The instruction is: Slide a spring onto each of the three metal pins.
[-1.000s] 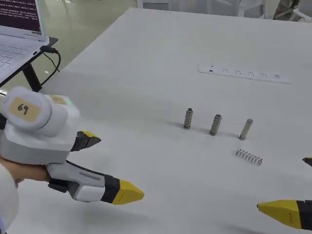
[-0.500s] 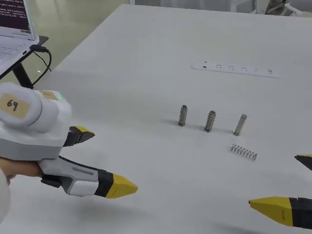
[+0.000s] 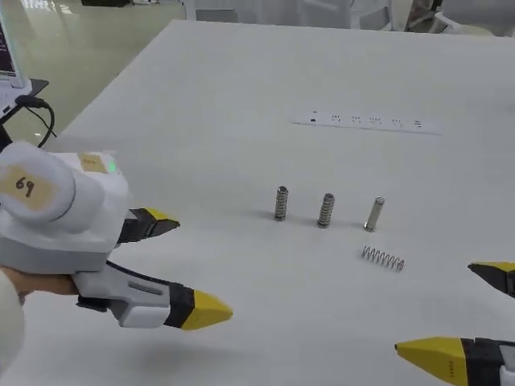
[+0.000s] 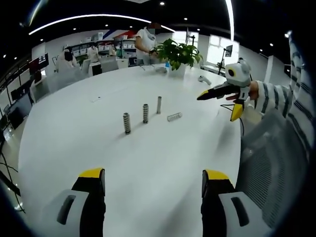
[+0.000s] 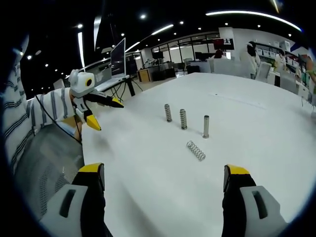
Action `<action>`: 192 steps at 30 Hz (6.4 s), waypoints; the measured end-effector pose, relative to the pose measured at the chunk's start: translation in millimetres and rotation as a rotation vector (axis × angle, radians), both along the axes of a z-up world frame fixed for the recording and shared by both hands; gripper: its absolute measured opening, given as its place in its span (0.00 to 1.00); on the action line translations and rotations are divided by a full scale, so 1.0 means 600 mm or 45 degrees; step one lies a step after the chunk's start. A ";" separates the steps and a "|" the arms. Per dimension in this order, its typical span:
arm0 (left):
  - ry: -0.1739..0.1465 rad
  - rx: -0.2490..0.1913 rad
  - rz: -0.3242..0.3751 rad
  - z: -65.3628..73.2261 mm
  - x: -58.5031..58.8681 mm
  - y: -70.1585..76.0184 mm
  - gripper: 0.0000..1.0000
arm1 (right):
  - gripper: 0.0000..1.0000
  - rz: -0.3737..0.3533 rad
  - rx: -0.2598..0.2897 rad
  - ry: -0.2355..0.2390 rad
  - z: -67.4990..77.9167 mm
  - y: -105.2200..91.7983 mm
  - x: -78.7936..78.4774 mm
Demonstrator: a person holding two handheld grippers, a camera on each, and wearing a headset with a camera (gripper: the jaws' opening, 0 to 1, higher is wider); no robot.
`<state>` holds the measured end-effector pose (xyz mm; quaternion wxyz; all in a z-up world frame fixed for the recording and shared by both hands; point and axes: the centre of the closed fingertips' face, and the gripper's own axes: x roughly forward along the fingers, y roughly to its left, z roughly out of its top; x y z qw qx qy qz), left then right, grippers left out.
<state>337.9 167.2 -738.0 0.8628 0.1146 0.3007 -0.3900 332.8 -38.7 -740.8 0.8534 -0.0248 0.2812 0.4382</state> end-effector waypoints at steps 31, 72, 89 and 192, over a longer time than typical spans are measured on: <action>0.012 0.080 -0.353 -0.015 0.081 -0.131 0.61 | 0.99 -0.121 -0.009 -0.014 0.002 -0.037 -0.010; -0.021 0.074 -0.637 -0.059 0.102 -0.304 0.50 | 0.95 -0.157 -0.026 0.007 -0.006 -0.052 -0.023; 0.041 0.074 -0.648 -0.089 0.118 -0.327 0.29 | 0.92 -0.163 -0.025 0.012 -0.005 -0.057 -0.022; 0.084 0.040 -0.460 0.010 -0.015 -0.079 0.02 | 0.77 0.399 -0.081 -0.069 0.033 0.088 -0.011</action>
